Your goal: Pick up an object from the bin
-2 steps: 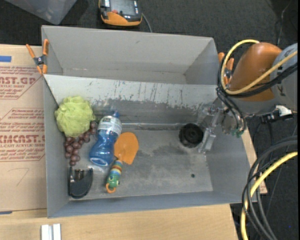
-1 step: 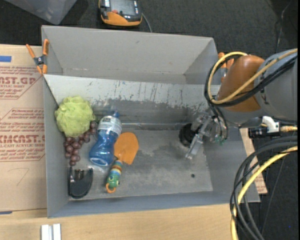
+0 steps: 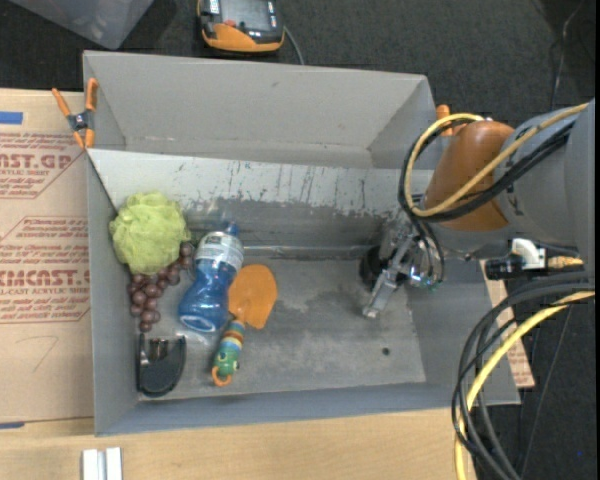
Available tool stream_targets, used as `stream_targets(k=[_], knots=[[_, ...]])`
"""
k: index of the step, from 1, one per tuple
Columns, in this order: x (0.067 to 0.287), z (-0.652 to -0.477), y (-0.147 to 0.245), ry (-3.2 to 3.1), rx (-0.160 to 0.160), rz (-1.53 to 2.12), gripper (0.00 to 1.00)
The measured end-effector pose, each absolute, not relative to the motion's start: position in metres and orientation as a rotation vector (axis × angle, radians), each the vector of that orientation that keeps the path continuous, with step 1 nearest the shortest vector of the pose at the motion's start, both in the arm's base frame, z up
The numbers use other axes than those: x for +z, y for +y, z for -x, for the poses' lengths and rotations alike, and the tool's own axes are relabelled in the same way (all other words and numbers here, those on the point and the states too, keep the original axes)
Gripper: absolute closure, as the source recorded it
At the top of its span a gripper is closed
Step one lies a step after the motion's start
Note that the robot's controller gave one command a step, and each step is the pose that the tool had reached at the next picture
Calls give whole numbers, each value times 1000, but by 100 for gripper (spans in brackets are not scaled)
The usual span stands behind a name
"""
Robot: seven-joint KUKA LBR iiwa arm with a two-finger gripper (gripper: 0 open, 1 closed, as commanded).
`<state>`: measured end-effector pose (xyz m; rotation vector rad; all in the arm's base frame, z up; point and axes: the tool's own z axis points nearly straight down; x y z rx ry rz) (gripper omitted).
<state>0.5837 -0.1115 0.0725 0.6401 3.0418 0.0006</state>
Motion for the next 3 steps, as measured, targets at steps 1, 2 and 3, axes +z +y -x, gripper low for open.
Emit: stream_targets(k=[1,2,3], knots=[[75,-590,-119,2931,8,-1037,100],[75,-590,-119,2931,7,-1037,100],[86,-590,-119,2929,7,-1035,100]])
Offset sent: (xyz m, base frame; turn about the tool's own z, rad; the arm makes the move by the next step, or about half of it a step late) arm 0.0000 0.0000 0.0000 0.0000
